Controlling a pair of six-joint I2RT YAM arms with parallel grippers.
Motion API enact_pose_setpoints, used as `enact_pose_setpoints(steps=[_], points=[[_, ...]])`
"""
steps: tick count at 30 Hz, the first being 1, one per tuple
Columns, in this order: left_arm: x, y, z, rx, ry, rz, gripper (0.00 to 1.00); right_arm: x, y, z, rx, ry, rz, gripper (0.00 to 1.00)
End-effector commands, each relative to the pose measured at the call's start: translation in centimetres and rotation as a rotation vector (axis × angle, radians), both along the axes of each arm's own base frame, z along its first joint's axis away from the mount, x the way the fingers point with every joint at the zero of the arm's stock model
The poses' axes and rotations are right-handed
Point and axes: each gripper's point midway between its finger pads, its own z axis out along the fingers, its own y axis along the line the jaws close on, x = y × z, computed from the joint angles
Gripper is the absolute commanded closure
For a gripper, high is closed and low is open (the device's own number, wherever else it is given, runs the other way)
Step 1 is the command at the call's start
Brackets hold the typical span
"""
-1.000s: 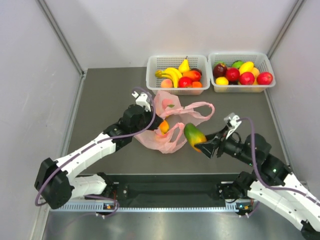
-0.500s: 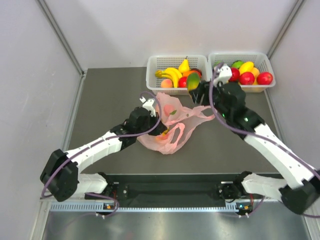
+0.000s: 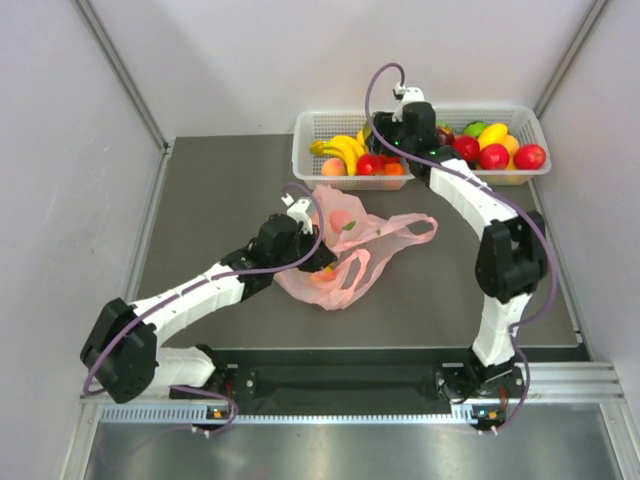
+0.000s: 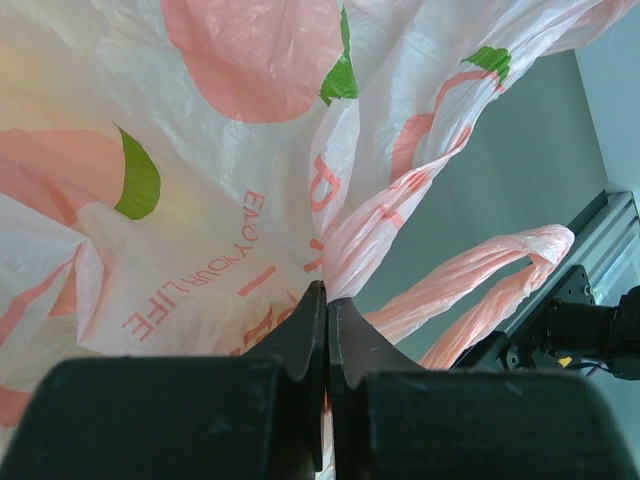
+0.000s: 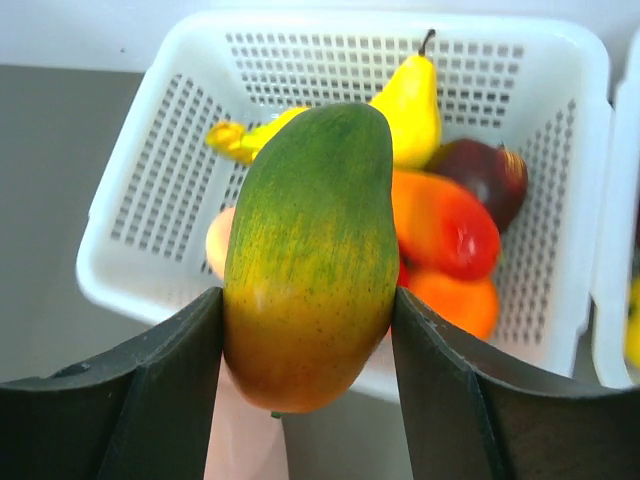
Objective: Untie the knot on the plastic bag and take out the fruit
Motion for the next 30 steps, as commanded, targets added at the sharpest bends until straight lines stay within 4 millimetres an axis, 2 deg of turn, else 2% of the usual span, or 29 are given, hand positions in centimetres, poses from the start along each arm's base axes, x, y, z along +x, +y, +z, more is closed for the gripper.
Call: enact_pose_setpoints(steps=[1, 2, 3, 4, 5, 6, 7, 8, 9, 11, 12, 13, 14, 15, 16, 17, 18, 19, 20, 21, 22, 23, 24, 25, 26, 27, 28, 29, 30], points=[[0.4, -0.4, 2.0, -0.053, -0.060, -0.008, 1.00, 3.2, 0.9, 2.5, 0.020, -0.057, 0.031, 1.00], [0.4, -0.3, 2.0, -0.050, -0.061, -0.007, 1.00, 4.8, 1.3, 2.1, 0.014, -0.054, 0.025, 0.99], [0.5, -0.3, 2.1, -0.046, -0.067, -0.006, 1.00, 5.3, 1.4, 1.7, 0.005, -0.041, 0.025, 0.94], [0.4, -0.2, 2.2, -0.044, -0.070, -0.006, 1.00, 5.8, 1.5, -0.5, -0.015, 0.010, 0.023, 0.83], [0.5, -0.1, 2.1, -0.038, -0.072, -0.003, 1.00, 6.6, 1.5, 0.9, -0.010, -0.023, 0.009, 0.81], [0.5, 0.0, 2.3, -0.039, -0.078, -0.002, 1.00, 7.0, 1.6, 0.9, -0.011, -0.023, 0.004, 0.68], [0.5, 0.0, 2.5, -0.039, -0.080, -0.001, 1.00, 7.3, 1.6, -0.2, -0.026, -0.003, 0.002, 0.57], [0.5, 0.0, 2.6, -0.038, -0.083, 0.001, 1.00, 7.7, 1.7, 1.1, -0.021, -0.025, 0.001, 0.49], [0.5, 0.0, 2.9, -0.041, -0.088, -0.001, 1.00, 7.9, 1.7, 1.1, -0.024, -0.022, 0.002, 0.46], [0.6, 0.1, 3.3, -0.040, -0.101, 0.003, 1.00, 8.0, 1.9, 1.4, -0.030, -0.022, 0.006, 0.26], [0.7, 0.1, 3.6, -0.038, -0.103, 0.007, 1.00, 7.9, 1.8, 1.6, -0.032, -0.025, 0.007, 0.12], [0.9, 0.2, 3.9, -0.037, -0.110, 0.012, 1.00, 7.7, 1.6, 2.6, -0.030, -0.040, 0.006, 0.05], [0.9, 0.1, 4.3, -0.040, -0.120, 0.009, 1.00, 7.4, 1.5, 2.5, -0.031, -0.036, 0.006, 0.00], [1.1, 0.0, 4.8, -0.045, -0.133, 0.011, 1.00, 7.1, 1.4, 3.1, -0.029, -0.050, 0.007, 0.01], [1.3, 0.1, 5.1, -0.047, -0.139, 0.018, 1.00, 6.2, 1.0, 5.9, -0.016, -0.095, 0.007, 0.01], [1.2, 0.3, 4.9, -0.031, -0.130, 0.020, 1.00, 5.6, 0.8, 5.7, -0.019, -0.098, 0.008, 0.00], [1.2, 0.3, 5.1, -0.032, -0.135, 0.021, 1.00, 4.9, 0.6, 6.7, -0.014, -0.114, 0.008, 0.00], [1.2, 0.3, 5.2, -0.030, -0.135, 0.021, 1.00, 3.0, 0.0, 10.5, 0.009, -0.176, 0.007, 0.00], [1.3, 0.4, 5.6, -0.029, -0.144, 0.025, 1.00, 2.0, -0.9, 9.6, -0.006, -0.157, -0.015, 0.00], [1.4, 0.5, 6.0, -0.033, -0.153, 0.029, 1.00, 0.7, -1.2, 10.8, 0.007, -0.184, -0.014, 0.00], [1.5, 0.5, 6.3, -0.033, -0.160, 0.031, 1.00, -2.3, -2.0, 14.9, 0.035, -0.259, -0.007, 0.00], [1.5, 0.7, 6.7, -0.032, -0.166, 0.035, 1.00, -4.0, -1.9, 12.5, 0.022, -0.209, 0.028, 0.00], [1.6, 0.7, 7.1, -0.036, -0.175, 0.038, 1.00, -5.9, -1.8, 12.5, 0.019, -0.205, 0.043, 0.00], [1.6, 0.8, 7.4, -0.036, -0.179, 0.042, 1.00, -9.0, -2.7, 15.2, 0.034, -0.261, 0.044, 0.00], [1.5, 0.9, 7.7, -0.040, -0.184, 0.042, 1.00, -10.7, -2.8, 11.8, 0.007, -0.201, 0.060, 0.00], [1.4, 0.9, 8.0, -0.045, -0.188, 0.040, 1.00, -12.7, -2.1, 11.4, 0.001, -0.202, 0.091, 0.01], [1.4, 1.0, 8.1, -0.047, -0.188, 0.038, 1.00, -15.4, -2.8, 12.9, 0.009, -0.246, 0.087, 0.02], [1.3, 1.0, 8.4, -0.054, -0.190, 0.037, 1.00, -16.8, -3.2, 9.6, -0.021, -0.188, 0.080, 0.03], [1.1, 1.0, 8.5, -0.057, -0.188, 0.034, 1.00, -18.6, -2.4, 8.9, -0.006, -0.178, 0.110, 0.07]])
